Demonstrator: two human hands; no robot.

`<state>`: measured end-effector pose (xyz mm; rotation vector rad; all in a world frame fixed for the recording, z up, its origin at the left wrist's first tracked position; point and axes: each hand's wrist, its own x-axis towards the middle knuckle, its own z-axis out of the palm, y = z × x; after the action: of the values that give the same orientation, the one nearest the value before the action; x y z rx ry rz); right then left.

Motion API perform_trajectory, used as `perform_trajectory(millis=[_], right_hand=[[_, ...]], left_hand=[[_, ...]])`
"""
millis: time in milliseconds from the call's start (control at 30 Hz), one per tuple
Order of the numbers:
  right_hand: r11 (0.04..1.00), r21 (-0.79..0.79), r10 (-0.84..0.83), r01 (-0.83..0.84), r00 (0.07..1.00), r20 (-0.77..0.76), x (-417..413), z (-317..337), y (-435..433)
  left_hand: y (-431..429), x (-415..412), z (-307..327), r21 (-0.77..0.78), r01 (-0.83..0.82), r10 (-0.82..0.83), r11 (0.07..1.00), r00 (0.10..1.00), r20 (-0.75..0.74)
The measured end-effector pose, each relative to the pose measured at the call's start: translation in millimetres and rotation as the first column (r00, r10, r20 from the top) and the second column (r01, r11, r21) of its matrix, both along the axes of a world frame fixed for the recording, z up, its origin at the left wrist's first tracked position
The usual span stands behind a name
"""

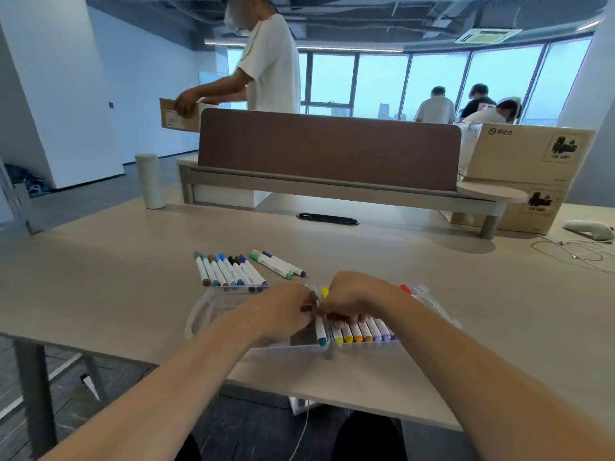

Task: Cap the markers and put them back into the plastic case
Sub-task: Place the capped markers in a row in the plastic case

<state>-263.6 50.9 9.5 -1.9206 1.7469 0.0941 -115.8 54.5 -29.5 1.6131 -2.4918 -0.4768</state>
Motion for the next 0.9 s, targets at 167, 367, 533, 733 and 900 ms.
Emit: perform_trajectory(millis=[167,367,533,733,900], right_hand=[[0.999,-0.035,0.021,-0.02,0.999,0.04,-5,-6,-2],[0.997,-0.066,0.041,-0.042,0.999,-0.017,-1,-8,-10],[0.998,-0.021,0.051,-0.052,0.998,-0.045,2,-9,-16],[0.995,0.027,0.094,-0.092,0.986,-0.14,8,-4,-21],[0.992,0.082,0.106,-0.093,0.981,-0.166,9,-2,-26]], left_hand=[[-2,5,-2,0.056,0.099,-0.1,0.994,0.995,0.02],[-3,8,-2,0.093,0.129,-0.137,0.987,0.987,0.086],[-5,7,-4,0.047,0.096,-0.1,0.994,0.99,0.103],[-10,3,-2,0.05,0.062,-0.067,0.997,0.992,0.105],[-11,3,-2,0.049,0.058,-0.062,0.997,0.994,0.087]])
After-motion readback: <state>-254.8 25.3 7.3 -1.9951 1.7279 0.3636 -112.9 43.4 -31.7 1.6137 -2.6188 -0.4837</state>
